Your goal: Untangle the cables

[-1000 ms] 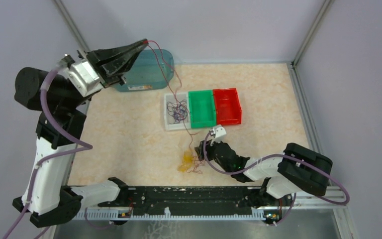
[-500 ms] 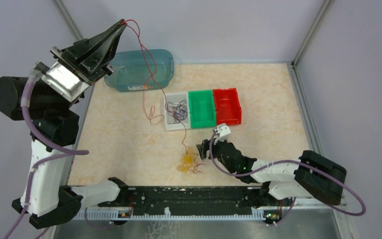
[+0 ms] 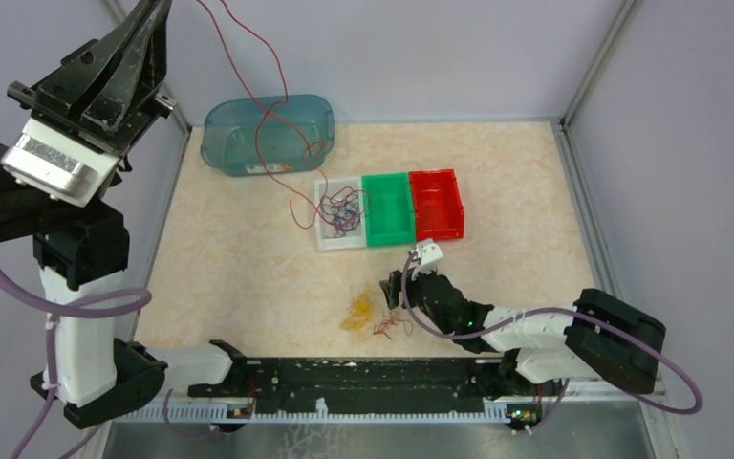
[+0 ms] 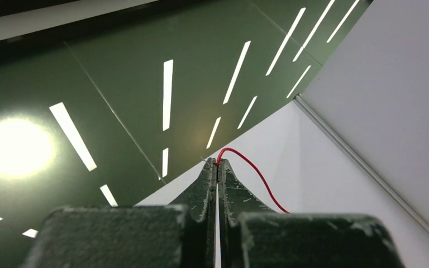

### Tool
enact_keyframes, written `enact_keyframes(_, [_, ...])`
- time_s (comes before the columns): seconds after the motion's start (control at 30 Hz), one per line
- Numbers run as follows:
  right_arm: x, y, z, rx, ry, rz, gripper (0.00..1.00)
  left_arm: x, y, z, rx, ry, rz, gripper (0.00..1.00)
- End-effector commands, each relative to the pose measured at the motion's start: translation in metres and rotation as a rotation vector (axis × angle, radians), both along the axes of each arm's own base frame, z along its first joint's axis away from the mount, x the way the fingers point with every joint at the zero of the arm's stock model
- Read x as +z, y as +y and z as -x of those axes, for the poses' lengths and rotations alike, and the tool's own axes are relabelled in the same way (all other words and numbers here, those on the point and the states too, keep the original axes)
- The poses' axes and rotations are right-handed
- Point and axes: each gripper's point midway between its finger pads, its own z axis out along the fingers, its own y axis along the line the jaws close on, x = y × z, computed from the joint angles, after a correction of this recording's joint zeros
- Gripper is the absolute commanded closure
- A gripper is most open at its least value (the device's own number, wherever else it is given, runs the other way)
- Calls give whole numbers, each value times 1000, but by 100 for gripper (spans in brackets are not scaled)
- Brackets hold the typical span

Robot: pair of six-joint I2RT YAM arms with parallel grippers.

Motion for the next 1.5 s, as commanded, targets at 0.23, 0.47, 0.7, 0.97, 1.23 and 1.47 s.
enact_keyframes(0.23, [190,-3,-15,-4,-340,-97,2,-83,-31,-27,-42,198,-186,100])
enact_keyframes(0.47, [315,20,21,269,-521,-161,1,-176,-70,-23,-213,354,-485,100])
enact_keyframes(0.7, [365,63,59,555,-534,-280,1,-216,-81,-11,-318,415,-596,100])
enact_keyframes(0.97, [360,90,39,527,-507,-278,9,-214,-81,-7,-339,414,-598,100])
enact_keyframes(1.23, [334,114,16,493,-460,-204,51,-209,-81,-3,-353,408,-589,100])
enact_keyframes(1.47, [331,95,-5,336,-448,-201,100,-214,-79,-5,-341,427,-581,99])
